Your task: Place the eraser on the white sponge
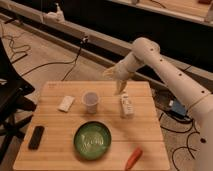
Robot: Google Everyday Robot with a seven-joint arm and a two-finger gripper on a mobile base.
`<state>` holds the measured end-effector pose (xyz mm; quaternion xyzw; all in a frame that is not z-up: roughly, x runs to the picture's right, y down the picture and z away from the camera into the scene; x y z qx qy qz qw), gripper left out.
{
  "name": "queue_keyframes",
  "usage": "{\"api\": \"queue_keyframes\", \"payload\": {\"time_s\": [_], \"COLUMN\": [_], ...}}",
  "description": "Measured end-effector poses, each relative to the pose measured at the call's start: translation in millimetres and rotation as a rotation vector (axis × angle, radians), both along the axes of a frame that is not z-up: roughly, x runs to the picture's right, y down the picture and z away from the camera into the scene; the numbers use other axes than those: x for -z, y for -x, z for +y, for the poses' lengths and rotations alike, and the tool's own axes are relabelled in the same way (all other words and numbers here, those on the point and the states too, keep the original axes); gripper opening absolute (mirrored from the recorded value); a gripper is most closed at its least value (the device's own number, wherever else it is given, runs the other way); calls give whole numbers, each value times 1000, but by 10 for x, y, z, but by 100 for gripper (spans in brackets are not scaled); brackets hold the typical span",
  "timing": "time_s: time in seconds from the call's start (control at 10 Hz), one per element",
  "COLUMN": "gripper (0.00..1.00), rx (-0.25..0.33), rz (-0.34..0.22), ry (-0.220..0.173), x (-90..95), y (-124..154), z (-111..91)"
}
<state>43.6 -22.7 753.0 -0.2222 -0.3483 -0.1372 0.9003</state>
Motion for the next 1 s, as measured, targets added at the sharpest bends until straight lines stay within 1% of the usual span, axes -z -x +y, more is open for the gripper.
{"api": "queue_keyframes", "payload": {"time_s": [0.4,0.5,0.6,0.8,0.9,1.0], "gripper": [77,77,77,77,77,77], "rx": [3,10,30,97,126,154], "rz": [4,9,6,-24,-47,-83], "ry": [-3,0,-1,5,15,26], "x": [0,3,7,13,6,3], "y": [-5,-17,49,324,467,664], "z": [-17,-25,-71,-95,-65,-16]}}
